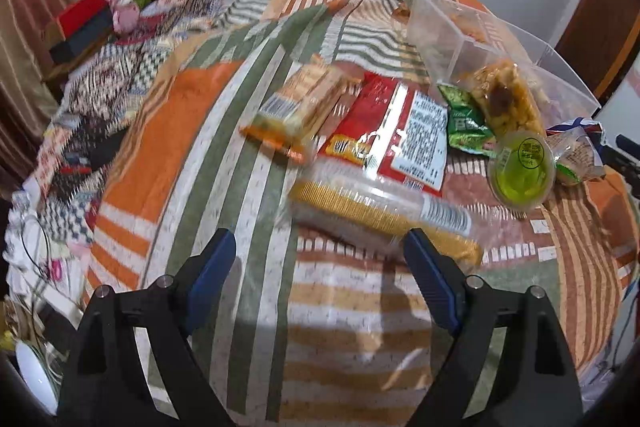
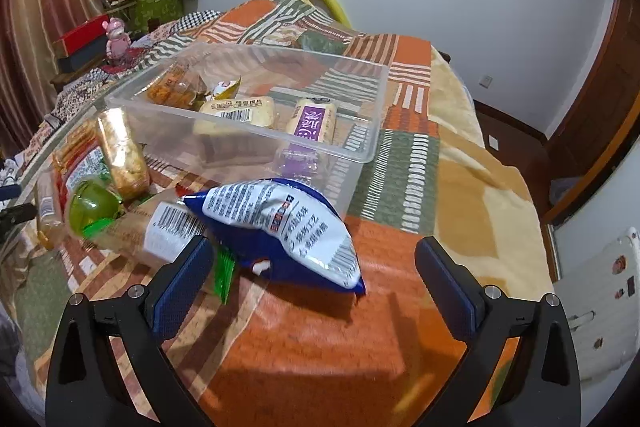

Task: Organize snacks
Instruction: 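Move left tool to the gold-striped biscuit pack while right tool approaches the blue-white chip bag, then close left tool on the gold-striped biscuit pack while right tool grasps the blue-white chip bag, then lower the biscuit pack and chip bag into the clear box and open both tools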

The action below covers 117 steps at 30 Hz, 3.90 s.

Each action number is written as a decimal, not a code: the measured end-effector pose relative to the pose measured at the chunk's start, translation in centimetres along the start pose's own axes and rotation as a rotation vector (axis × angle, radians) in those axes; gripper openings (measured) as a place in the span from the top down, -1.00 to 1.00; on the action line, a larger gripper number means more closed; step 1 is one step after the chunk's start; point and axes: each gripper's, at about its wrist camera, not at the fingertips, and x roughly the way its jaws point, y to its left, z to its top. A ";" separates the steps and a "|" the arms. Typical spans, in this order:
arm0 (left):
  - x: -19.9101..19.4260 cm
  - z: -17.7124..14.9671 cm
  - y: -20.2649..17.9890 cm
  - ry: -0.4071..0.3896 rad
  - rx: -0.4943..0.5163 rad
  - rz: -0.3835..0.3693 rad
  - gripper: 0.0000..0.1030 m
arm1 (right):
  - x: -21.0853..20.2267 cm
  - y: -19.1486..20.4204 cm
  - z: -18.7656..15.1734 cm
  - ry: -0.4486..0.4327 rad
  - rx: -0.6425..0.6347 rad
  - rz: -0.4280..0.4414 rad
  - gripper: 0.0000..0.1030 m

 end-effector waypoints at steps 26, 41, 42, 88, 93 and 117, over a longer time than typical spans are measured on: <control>3.1 1.0 -2.8 0.028 -0.044 -0.078 -0.38 | 2.1 -0.2 0.4 0.096 0.060 0.140 -0.25; 2.1 0.4 -0.8 0.010 -0.036 0.036 0.21 | -1.8 -0.7 -0.6 0.012 0.103 0.125 -0.18; 2.5 0.6 -0.8 0.010 -0.040 0.044 0.21 | -2.2 -0.8 -0.5 0.004 0.107 0.126 -0.17; -0.8 15.3 -16.7 -0.238 0.198 -0.244 0.33 | -0.3 -2.2 8.3 -0.173 0.188 0.086 -0.17; 1.4 16.4 -18.6 -0.206 0.220 -0.254 0.33 | 1.7 -1.6 9.1 -0.141 0.167 0.091 -0.17; 2.1 17.7 -20.2 -0.220 0.291 -0.215 0.31 | 3.4 -1.9 10.4 -0.073 0.118 0.100 -0.46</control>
